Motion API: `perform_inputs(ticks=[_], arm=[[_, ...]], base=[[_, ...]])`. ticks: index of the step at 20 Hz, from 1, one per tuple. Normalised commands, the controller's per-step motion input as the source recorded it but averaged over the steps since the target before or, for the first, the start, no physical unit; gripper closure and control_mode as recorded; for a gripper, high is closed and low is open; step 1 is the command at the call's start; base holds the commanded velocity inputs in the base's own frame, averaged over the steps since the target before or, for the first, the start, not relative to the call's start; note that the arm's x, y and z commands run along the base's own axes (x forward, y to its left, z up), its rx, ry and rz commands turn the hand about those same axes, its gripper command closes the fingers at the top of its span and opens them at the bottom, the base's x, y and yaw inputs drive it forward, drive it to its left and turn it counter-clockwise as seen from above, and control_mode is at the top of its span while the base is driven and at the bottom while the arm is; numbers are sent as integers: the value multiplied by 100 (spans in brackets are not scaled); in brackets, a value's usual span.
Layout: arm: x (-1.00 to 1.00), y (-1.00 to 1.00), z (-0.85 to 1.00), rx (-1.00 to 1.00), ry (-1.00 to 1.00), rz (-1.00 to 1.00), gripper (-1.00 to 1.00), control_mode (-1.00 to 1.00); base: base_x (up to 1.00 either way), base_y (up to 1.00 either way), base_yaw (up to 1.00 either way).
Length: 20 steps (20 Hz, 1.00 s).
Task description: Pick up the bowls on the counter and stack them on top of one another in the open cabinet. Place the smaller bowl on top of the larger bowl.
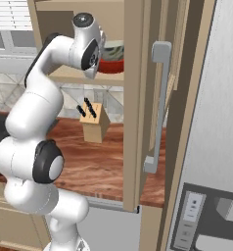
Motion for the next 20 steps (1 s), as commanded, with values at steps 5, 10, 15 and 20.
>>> perform_inputs(ticks=[5,10,15,20], arm=[[-75,22,-2,0,-14,-1,-100,-100],[-100,49,-10,0,-9,-5,-100,-100],[-100,63,-8,-1,-1,-5,-100,-100],[-100,62,-18,0,0,-6,-100,-100]], base=[[0,0,0],[0,0,0],[0,0,0],[0,0,0]])
